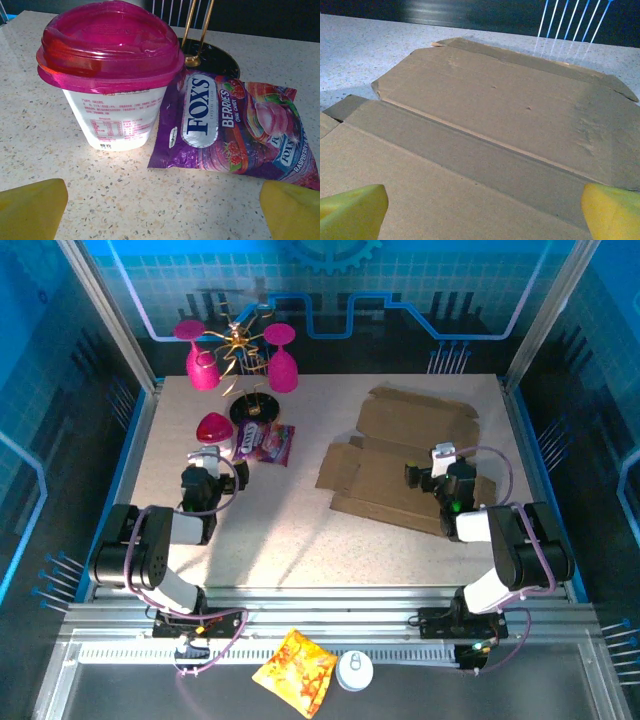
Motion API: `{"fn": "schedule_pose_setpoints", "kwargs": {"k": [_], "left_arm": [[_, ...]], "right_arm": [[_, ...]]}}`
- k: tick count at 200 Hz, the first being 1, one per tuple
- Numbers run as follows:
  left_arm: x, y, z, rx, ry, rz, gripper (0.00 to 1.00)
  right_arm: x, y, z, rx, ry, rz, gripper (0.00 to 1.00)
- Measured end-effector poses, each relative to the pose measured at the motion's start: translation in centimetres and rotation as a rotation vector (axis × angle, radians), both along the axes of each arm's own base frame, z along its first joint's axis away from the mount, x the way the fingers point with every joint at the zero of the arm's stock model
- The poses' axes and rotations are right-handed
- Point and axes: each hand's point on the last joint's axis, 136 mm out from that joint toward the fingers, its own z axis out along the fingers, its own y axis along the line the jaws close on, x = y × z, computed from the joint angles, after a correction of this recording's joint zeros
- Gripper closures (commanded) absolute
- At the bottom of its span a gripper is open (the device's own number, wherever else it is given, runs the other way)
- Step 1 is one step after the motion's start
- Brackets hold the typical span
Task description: Fold the paper box
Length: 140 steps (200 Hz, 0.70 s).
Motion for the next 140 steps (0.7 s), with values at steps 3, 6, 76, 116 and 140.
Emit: {"fn": "schedule_pose_setpoints", "kwargs": {"k": [3,6,76,116,140], "left_arm": [[0.00,0.01,0.01,0.000,0.000,0.000,0.01],[0.00,0.01,0.00,0.000,0.000,0.000,0.01],[0.00,0.00,0.00,0.000,0.000,0.000,0.01],[0.00,0.00,0.00,0.000,0.000,0.000,0.01],[0.00,0.00,0.00,0.000,0.000,0.000,0.01]], "right_arm": [[0.00,0.01,-0.01,0.001,0.000,0.001,0.00],[-0.01,0.05,-0.02,0.002,0.001,0.004,0.00],[-0.07,0.34,-0.11,0.008,0.005,0.021,0.00],[-0.08,0.35,-0.11,0.008,0.005,0.021,0.00],[-0.08,0.35,-0.11,0.008,0.005,0.021,0.00]]}}
